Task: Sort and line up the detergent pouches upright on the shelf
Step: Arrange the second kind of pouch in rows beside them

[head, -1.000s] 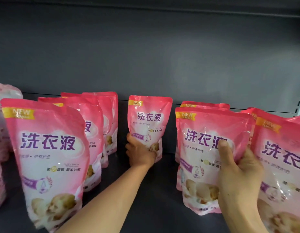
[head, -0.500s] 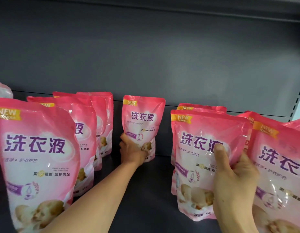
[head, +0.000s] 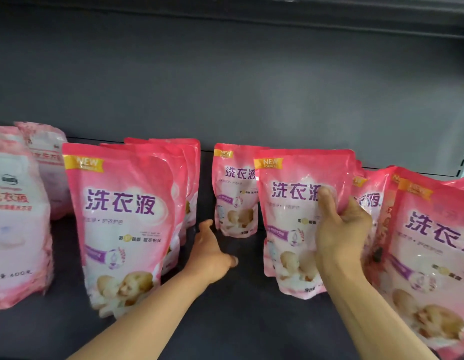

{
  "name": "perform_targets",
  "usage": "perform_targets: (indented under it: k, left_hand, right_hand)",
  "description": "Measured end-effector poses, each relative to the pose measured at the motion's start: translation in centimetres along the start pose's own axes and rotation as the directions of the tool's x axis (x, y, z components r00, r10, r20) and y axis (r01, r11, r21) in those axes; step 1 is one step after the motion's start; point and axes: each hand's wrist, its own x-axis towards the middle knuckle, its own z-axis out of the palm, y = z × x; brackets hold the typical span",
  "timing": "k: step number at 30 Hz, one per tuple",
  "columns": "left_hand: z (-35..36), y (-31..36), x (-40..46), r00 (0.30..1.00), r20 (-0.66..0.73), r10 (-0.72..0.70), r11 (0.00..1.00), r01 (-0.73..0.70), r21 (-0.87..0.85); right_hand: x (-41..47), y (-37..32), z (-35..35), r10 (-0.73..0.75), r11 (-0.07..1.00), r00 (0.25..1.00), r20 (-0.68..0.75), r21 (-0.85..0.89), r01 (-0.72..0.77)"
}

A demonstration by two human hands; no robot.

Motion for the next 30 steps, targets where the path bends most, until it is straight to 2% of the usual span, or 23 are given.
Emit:
perform_targets:
  k: [4, 9, 12, 19, 25, 30]
  left_hand:
    - [-0.4, -0.7, -1.1, 1.000, 0.018, 0.016, 0.997, -0.014, -0.075]
    - [-0.2, -0.5, -1.5, 0.996, 0.054, 0.069, 0.991, -0.063, -0.119]
    - [0.0, -0.2, -0.6, 0.997, 0.008, 0.080, 0.990, -0.078, -0.118]
    - [1.8, -0.7, 1.0, 0.972, -0.192, 0.137, 0.990, -0.142, -0.013]
    - [2.1, -1.2, 1.4, 0.963, -0.230, 0.138, 0.990, -0.138, 0.018]
    - [1.9, -1.6, 1.7, 0.969, -0.199, 0.144, 0.989, -0.147, -0.001]
  right_hand:
    - [0.3, 0.9, 4.3, 0.103, 0.992, 0.989, 0.107, 0.059, -0.110]
    - [0.7, 3.7, 7.7, 0.233, 0.962, 0.967, 0.108, 0.119, -0.245]
    - [0.6, 4.6, 8.8, 0.261, 0.947, 0.954, 0.150, 0.151, -0.283]
    - [0.5, 6.1, 9.3, 0.277, 0.939, 0.936, 0.218, 0.143, -0.312]
    - [-0.2, 6.3, 9.0, 0.232, 0.962, 0.940, 0.251, 0.085, -0.260]
    - [-0.1, 6.6, 8.5, 0.195, 0.978, 0.945, 0.263, 0.019, -0.207]
